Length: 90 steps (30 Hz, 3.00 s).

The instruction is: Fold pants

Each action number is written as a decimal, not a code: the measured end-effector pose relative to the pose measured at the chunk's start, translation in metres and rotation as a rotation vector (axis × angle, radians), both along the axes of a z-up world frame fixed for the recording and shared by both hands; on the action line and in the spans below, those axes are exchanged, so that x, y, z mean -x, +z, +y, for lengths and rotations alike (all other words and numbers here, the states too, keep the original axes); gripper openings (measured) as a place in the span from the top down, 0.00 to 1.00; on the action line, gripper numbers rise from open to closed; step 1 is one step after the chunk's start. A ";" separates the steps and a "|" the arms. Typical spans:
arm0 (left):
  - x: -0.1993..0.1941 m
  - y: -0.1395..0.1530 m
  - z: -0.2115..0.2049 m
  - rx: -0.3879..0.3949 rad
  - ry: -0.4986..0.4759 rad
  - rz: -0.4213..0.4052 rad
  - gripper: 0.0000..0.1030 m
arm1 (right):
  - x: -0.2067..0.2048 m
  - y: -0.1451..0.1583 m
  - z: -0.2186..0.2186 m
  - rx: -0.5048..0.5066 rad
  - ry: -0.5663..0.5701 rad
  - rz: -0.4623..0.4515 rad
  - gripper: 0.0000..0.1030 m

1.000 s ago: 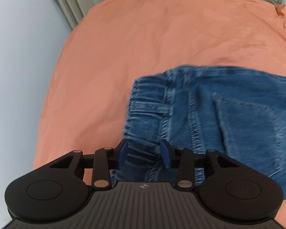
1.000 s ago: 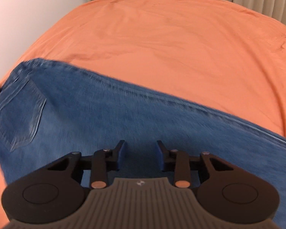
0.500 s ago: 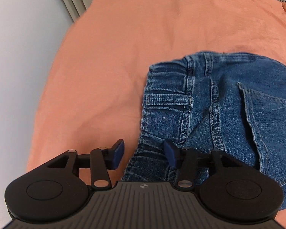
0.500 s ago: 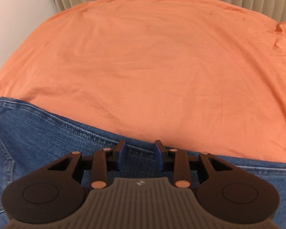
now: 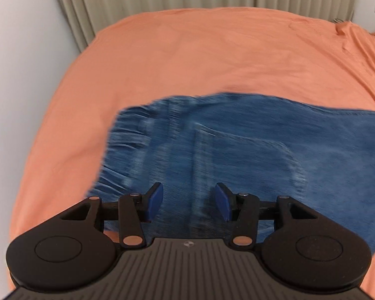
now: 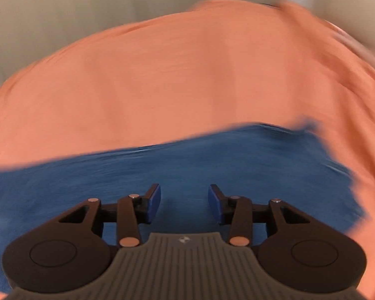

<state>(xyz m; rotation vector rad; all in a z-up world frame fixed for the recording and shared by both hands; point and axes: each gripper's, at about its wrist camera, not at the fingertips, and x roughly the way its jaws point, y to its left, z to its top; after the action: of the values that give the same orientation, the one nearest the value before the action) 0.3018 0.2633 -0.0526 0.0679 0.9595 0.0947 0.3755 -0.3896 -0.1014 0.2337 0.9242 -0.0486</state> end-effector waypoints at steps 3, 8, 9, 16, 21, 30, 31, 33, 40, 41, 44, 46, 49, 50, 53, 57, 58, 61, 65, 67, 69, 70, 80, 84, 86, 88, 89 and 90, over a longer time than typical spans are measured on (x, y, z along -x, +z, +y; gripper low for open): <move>0.008 -0.007 -0.016 0.023 0.007 -0.004 0.45 | 0.021 0.002 -0.085 -0.107 -0.194 -0.021 0.60; -0.001 -0.029 -0.021 -0.003 0.066 0.044 0.45 | 0.050 -0.019 -0.173 -0.267 -0.381 -0.044 0.59; -0.003 -0.033 -0.021 -0.001 0.080 0.051 0.44 | 0.049 -0.024 -0.181 -0.287 -0.393 -0.044 0.59; -0.011 -0.037 -0.020 -0.032 0.104 0.073 0.44 | 0.039 -0.073 -0.191 -0.425 -0.403 -0.037 0.65; -0.014 -0.032 -0.016 -0.028 0.110 0.082 0.43 | 0.042 -0.092 -0.200 -0.516 -0.470 -0.062 0.85; -0.021 -0.034 -0.020 -0.044 0.112 0.082 0.42 | 0.080 -0.011 -0.191 -0.389 -0.383 -0.199 1.00; -0.021 -0.034 -0.020 -0.042 0.114 0.082 0.42 | 0.079 -0.018 -0.191 -0.355 -0.381 -0.159 1.00; -0.021 -0.034 -0.020 -0.047 0.112 0.087 0.41 | 0.079 -0.039 -0.197 -0.366 -0.418 -0.100 1.00; -0.019 -0.028 -0.021 -0.066 0.086 0.081 0.41 | 0.078 -0.061 -0.197 -0.333 -0.450 -0.069 1.00; -0.015 -0.025 -0.023 -0.079 0.076 0.065 0.41 | 0.077 -0.061 -0.197 -0.328 -0.447 -0.064 1.00; -0.004 -0.014 -0.026 -0.076 0.058 0.036 0.41 | 0.076 -0.052 -0.198 -0.317 -0.430 -0.055 0.94; 0.004 -0.005 -0.026 -0.063 0.048 0.021 0.41 | 0.079 -0.044 -0.198 -0.282 -0.427 -0.064 0.65; 0.019 0.005 -0.025 0.002 0.048 0.016 0.40 | 0.089 -0.039 -0.202 -0.327 -0.419 -0.085 0.60; 0.025 0.007 -0.025 0.029 0.039 0.022 0.40 | 0.091 -0.041 -0.205 -0.360 -0.417 -0.083 0.60; 0.039 0.012 -0.029 0.062 0.003 0.044 0.40 | 0.094 -0.055 -0.207 -0.435 -0.439 -0.057 0.60; 0.059 0.012 -0.035 0.147 -0.062 0.100 0.40 | 0.095 -0.078 -0.213 -0.525 -0.510 -0.065 0.60; 0.063 0.012 -0.037 0.176 -0.081 0.116 0.40 | 0.095 -0.083 -0.215 -0.551 -0.523 -0.069 0.64; 0.077 0.010 -0.050 0.196 -0.172 0.152 0.40 | 0.092 -0.083 -0.214 -0.526 -0.521 -0.077 0.89; 0.089 -0.007 -0.081 0.136 -0.319 0.246 0.40 | 0.083 -0.068 -0.198 -0.376 -0.460 -0.078 0.91; 0.091 -0.018 -0.100 0.102 -0.368 0.265 0.40 | 0.080 -0.065 -0.196 -0.354 -0.457 -0.073 0.91; 0.090 -0.026 -0.119 0.082 -0.404 0.250 0.40 | 0.079 -0.064 -0.195 -0.346 -0.457 -0.067 0.91; 0.089 -0.029 -0.129 0.074 -0.419 0.243 0.40 | 0.079 -0.064 -0.195 -0.344 -0.458 -0.063 0.91; 0.071 -0.040 -0.169 0.030 -0.365 0.099 0.34 | 0.079 -0.060 -0.192 -0.293 -0.431 -0.039 0.90; 0.066 -0.033 -0.155 0.117 -0.222 0.054 0.34 | 0.078 -0.061 -0.191 -0.282 -0.420 -0.033 0.90; 0.062 -0.036 -0.154 0.142 -0.153 0.054 0.34 | 0.077 -0.061 -0.191 -0.277 -0.417 -0.032 0.90; 0.058 -0.039 -0.155 0.160 -0.088 0.058 0.34 | 0.077 -0.062 -0.191 -0.282 -0.419 -0.033 0.90; 0.056 -0.041 -0.157 0.164 -0.060 0.064 0.34 | 0.077 -0.062 -0.192 -0.287 -0.421 -0.033 0.90; 0.053 -0.045 -0.160 0.150 -0.039 0.082 0.39 | 0.078 -0.063 -0.192 -0.291 -0.422 -0.034 0.90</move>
<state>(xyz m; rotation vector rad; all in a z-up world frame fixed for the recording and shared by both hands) 0.2485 0.1029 -0.0973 -0.0476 1.0435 -0.0162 0.2979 -0.5818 -0.1640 0.6955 0.8333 -0.2998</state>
